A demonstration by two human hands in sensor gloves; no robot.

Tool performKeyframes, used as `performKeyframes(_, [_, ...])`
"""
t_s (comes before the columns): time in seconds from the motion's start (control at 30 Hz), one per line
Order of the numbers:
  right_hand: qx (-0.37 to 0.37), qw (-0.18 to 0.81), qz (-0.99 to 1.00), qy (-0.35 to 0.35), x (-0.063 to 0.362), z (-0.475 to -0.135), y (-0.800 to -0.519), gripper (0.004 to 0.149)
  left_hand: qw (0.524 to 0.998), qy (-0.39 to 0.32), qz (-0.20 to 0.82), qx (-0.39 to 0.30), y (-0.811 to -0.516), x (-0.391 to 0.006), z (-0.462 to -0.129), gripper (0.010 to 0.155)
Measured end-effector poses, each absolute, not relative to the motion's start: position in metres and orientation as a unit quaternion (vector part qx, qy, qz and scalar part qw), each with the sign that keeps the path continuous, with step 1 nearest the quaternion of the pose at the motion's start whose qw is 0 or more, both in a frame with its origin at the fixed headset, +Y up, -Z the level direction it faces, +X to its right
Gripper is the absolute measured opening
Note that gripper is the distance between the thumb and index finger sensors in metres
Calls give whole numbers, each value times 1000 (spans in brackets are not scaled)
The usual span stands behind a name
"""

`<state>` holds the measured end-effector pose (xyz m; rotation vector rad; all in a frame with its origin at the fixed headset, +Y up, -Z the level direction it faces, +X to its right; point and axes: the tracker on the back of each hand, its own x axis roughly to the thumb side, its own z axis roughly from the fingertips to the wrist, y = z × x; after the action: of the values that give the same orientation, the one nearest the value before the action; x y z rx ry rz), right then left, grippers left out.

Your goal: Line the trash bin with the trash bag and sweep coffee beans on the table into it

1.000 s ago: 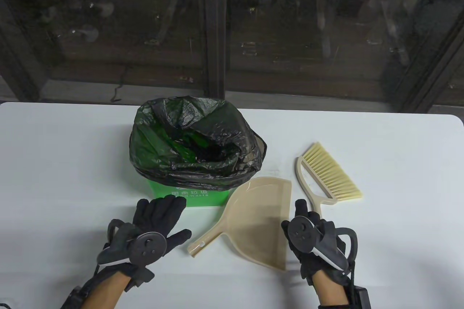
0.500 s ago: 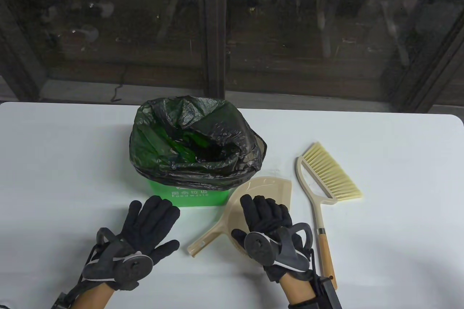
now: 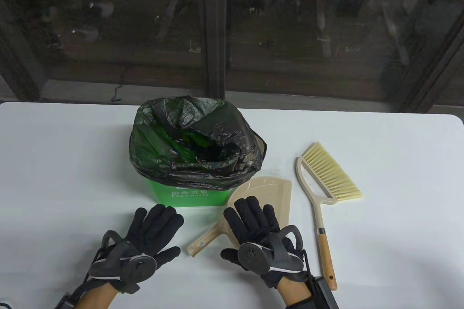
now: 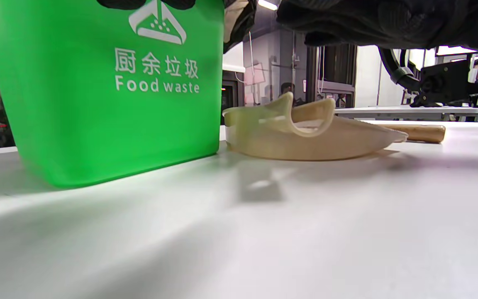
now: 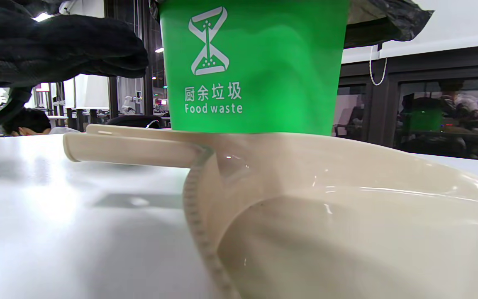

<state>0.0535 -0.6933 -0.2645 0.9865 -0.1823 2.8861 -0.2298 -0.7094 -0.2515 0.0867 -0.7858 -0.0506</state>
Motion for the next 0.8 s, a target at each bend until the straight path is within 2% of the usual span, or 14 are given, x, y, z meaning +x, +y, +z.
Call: performKeyframes(0.8, [331, 48, 941, -47, 56, -264, -694, 87, 921, -387, -30, 46, -708, -227, -248, 71])
